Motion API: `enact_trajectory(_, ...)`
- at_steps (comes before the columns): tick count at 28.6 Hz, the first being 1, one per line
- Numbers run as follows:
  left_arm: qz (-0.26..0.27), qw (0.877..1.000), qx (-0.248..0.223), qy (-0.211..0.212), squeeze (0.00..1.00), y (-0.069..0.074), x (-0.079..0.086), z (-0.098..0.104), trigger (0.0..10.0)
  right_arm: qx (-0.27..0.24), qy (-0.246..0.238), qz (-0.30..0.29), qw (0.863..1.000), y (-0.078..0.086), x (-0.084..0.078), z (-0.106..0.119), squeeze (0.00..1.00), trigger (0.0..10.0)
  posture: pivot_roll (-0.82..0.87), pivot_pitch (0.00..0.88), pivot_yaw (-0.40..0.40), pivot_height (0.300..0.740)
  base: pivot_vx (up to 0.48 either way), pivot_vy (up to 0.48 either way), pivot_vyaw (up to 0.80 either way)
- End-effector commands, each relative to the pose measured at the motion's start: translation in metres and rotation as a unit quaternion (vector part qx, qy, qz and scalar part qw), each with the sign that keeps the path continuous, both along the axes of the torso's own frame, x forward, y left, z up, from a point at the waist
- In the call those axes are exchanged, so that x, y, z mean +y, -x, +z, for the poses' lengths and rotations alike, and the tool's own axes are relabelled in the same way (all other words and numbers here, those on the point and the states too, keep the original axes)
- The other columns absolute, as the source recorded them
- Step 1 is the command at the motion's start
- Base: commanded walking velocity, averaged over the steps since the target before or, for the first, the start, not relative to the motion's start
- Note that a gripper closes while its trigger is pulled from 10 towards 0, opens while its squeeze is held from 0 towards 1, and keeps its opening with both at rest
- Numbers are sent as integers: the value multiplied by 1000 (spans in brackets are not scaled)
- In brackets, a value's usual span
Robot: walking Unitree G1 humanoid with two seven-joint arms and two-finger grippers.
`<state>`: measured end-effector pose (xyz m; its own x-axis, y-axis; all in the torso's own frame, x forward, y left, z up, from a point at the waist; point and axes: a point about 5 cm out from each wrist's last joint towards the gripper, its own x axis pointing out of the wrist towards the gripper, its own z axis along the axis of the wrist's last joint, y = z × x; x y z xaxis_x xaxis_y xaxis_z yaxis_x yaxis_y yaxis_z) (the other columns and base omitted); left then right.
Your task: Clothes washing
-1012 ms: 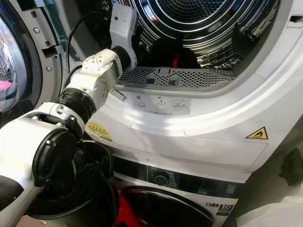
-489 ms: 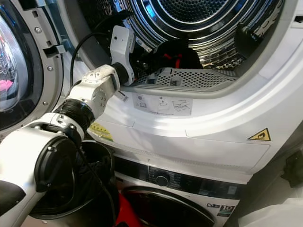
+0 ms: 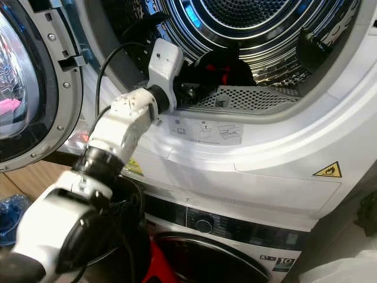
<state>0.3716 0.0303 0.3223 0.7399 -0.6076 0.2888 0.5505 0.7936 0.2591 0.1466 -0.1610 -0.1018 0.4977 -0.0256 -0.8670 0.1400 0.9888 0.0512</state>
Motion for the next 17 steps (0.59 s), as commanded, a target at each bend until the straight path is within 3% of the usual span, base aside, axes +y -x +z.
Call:
enact_trajectory(1, 9, 1000, -8, -12, 0, 7, 2, 3, 10000, 2, -10, 8, 1000, -1, 8, 0, 0, 10000, 82, 0, 125, 740, 0, 0, 0)
enact_trajectory(3, 16, 1000, -17, -9, 0, 14, 4, 5, 10000, 2, -11, 6, 1000, -1, 8, 0, 0, 10000, 86, 0, 130, 740, 0, 0, 0)
enact_trajectory(7, 54, 997, -14, 54, 0, 38, 16, -2, 10000, 3, -12, 7, 1000, 0, 9, 0, 0, 10000, 104, 0, 129, 740, 0, 0, 0)
enact_trajectory(11, 62, 996, -15, 61, 0, 46, 20, -7, 10000, 3, -13, 5, 1000, 0, 9, -1, 0, 10000, 107, 0, 129, 740, 0, 0, 0)
enact_trajectory(17, 73, 992, -67, 79, 0, 75, 39, -18, 10000, 3, -14, 4, 1000, 1, 10, -1, 0, 10000, 111, 0, 131, 740, 0, 0, 0)
